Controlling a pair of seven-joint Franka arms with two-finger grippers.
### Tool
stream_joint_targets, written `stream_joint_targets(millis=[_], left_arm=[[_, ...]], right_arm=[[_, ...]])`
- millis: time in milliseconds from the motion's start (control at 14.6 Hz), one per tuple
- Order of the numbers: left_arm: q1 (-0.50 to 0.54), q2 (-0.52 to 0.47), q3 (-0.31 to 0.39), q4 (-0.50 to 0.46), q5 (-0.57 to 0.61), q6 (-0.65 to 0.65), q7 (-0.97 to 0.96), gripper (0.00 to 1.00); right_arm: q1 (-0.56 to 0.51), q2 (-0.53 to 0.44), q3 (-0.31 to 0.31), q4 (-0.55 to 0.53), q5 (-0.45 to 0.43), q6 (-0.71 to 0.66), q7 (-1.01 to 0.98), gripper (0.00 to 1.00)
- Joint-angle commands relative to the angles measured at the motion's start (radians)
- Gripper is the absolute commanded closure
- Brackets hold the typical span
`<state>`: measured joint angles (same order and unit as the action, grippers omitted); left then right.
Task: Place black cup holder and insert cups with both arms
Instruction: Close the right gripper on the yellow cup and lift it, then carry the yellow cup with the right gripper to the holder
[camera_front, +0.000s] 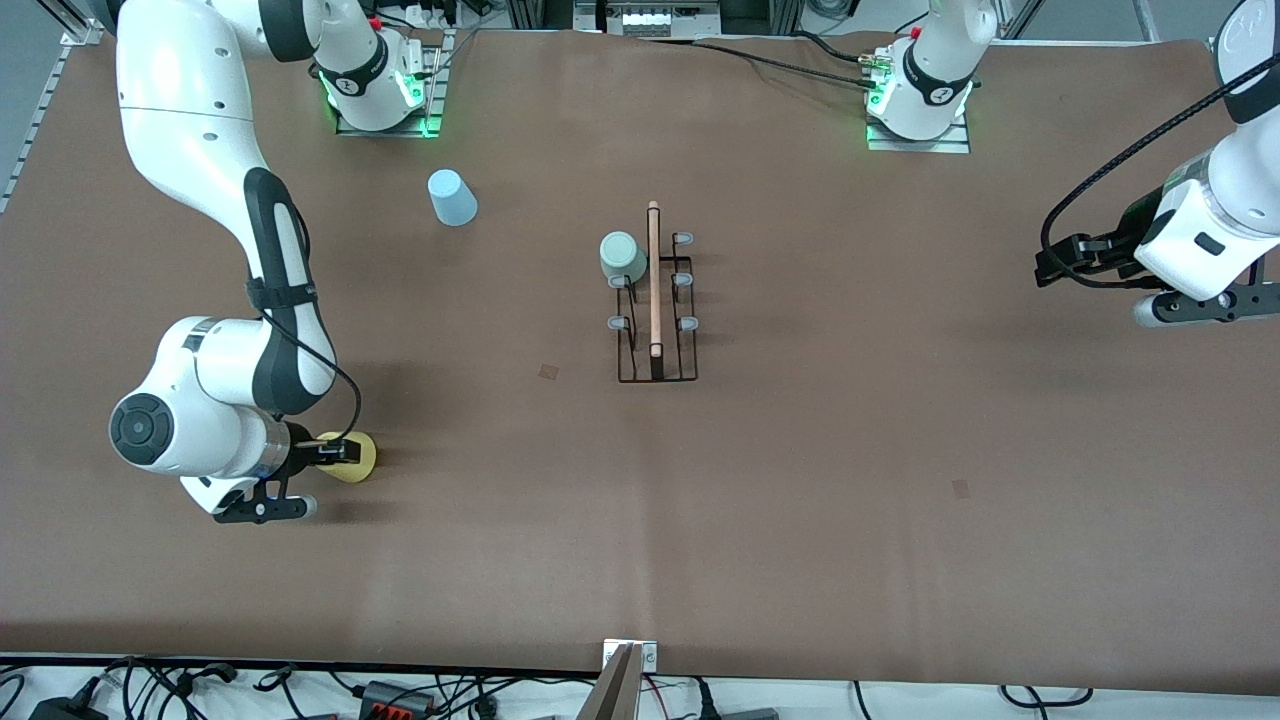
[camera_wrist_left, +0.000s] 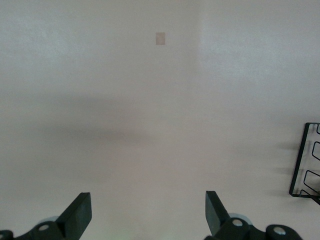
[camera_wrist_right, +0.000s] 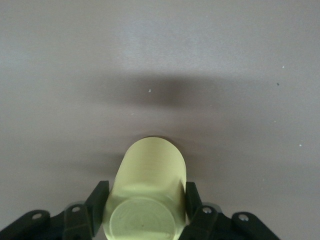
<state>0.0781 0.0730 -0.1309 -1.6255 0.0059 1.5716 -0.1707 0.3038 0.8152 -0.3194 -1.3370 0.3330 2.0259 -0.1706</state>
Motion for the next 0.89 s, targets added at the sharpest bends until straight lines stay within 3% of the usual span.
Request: stream_joint_targets(millis=[0, 274, 823], left_arm=[[0.009, -0.021, -0.009, -0.011, 0.009, -0.012, 0.014, 0.0], [0.009, -0.022, -0.009, -0.011, 0.009, -0.012, 0.014, 0.0], [0.009, -0.022, -0.009, -0.011, 0.009, -0.012, 0.014, 0.0]], right_arm=[[0.017, -0.034, 0.008, 0.056, -0.009, -0.11, -0.009, 0.73], [0.096, -0.059, 0.002, 0.209, -0.008, -0.245, 0.003, 0.73], [0.412, -0.107, 0.0, 0.223, -0.006, -0.254, 0.253, 0.73]])
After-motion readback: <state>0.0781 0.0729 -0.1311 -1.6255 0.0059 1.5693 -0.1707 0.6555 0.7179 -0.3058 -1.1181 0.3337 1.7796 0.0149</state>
